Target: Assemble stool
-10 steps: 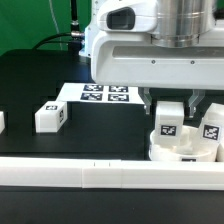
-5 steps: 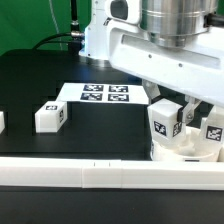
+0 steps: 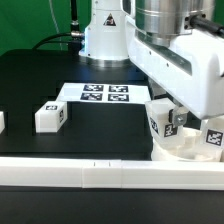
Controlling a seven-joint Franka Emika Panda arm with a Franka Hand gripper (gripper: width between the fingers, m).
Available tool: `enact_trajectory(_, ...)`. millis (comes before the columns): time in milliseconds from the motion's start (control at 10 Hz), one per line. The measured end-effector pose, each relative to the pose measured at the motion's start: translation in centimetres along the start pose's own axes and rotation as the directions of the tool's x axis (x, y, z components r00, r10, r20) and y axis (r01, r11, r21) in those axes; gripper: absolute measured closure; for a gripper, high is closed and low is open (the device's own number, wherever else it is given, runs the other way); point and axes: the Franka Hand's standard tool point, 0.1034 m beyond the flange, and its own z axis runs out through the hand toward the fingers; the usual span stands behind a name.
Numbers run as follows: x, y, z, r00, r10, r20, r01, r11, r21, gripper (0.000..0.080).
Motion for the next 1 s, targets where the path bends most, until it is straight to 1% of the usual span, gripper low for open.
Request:
enact_trajectory(200,0.1,0.6,0.1,0.975,0.221,0.011,-0.221,0.975,0.005,0.0462)
enact_trajectory(400,-0.3,1.5,0.2,0.879,0.476,0.035,-0.477,0.879,0.013,0.0462)
enact_trajectory(500,-0.6,1.8,0.2,0.812,0.581,0.06,-0.583,0.812,0.018,0.0462)
enact_trajectory(600,-0.8,2.2,0.2,0.733,0.673,0.094,-0.677,0.736,0.014,0.0462)
enact_trajectory(700,-0.8,2.3,0.3,0.695,0.712,0.103,-0.716,0.698,0.008,0.0462)
enact_trajectory(800,-0.9,2.3,0.3,0.679,0.726,0.106,-0.73,0.683,0.003,0.0462)
enact_trajectory(1000,-1.0,2.4,0.2,0.677,0.729,0.106,-0.733,0.68,0.002,0.0462)
